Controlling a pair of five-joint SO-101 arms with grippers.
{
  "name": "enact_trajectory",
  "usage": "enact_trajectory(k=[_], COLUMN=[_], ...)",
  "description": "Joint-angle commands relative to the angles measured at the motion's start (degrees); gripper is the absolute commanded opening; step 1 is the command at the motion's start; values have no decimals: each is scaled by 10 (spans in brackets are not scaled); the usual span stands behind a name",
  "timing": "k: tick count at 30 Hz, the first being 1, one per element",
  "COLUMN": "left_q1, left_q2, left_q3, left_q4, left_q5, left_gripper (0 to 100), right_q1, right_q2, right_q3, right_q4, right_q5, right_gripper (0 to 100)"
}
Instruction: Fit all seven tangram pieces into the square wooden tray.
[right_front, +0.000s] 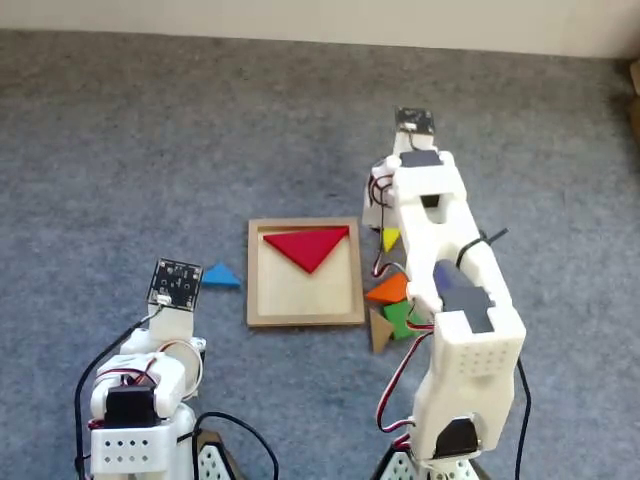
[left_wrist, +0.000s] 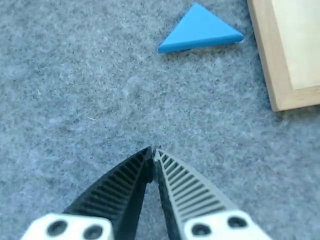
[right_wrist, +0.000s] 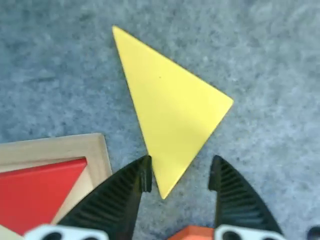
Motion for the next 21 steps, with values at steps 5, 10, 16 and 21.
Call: enact_trajectory(k=[5, 10, 16, 21], left_q1=[-2, -2, -2, -2], left_q2=[-16, -16, -16, -16], left_q3=[12, 12, 12, 12], left_q4=[2, 2, 2, 2], left_q5=[5, 5, 5, 5], left_gripper=[36, 36, 36, 36], right_q1=[9, -10, -32, -34], right_q2=[-43, -41, -17, 63], right_q3=[-15, -54, -87, -172], right_q4=[0, -1, -2, 5], right_q5=[8, 29, 48, 48], right_gripper=[428, 443, 443, 443])
